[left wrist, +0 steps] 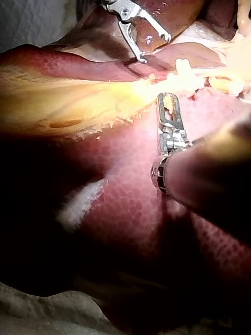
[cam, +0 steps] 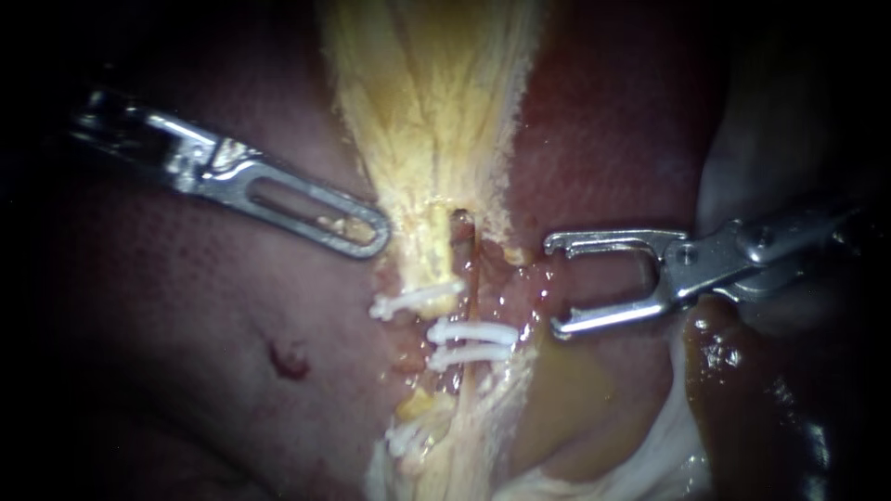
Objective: Going back second clip right tube
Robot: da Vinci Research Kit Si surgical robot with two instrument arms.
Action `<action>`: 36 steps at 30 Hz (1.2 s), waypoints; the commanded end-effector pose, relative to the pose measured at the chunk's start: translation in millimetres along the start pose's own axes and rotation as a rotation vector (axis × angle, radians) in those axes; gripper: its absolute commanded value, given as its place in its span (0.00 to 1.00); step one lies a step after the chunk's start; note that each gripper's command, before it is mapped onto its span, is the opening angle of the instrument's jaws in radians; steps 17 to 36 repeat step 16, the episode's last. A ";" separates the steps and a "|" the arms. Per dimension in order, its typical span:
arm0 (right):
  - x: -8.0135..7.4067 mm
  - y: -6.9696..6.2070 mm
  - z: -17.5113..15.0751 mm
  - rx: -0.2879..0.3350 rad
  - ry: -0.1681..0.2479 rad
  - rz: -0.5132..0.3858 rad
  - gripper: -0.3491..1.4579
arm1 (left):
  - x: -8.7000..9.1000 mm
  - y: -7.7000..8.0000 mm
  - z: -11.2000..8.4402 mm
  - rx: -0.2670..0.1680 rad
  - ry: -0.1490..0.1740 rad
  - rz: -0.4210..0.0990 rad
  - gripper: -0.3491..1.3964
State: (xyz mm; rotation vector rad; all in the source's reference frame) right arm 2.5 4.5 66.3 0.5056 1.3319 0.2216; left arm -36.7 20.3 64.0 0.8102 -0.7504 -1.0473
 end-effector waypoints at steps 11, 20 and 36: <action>0.5 -0.2 0.0 0.003 0.001 -0.010 0.47 | 0.8 2.0 1.2 -0.014 0.021 0.009 0.00; 0.6 -0.1 0.0 0.002 0.001 -0.009 0.47 | 0.7 1.9 1.0 -0.013 0.022 0.009 0.00; 0.6 -0.1 0.0 0.002 0.001 -0.009 0.47 | 0.7 1.9 1.0 -0.013 0.022 0.009 0.00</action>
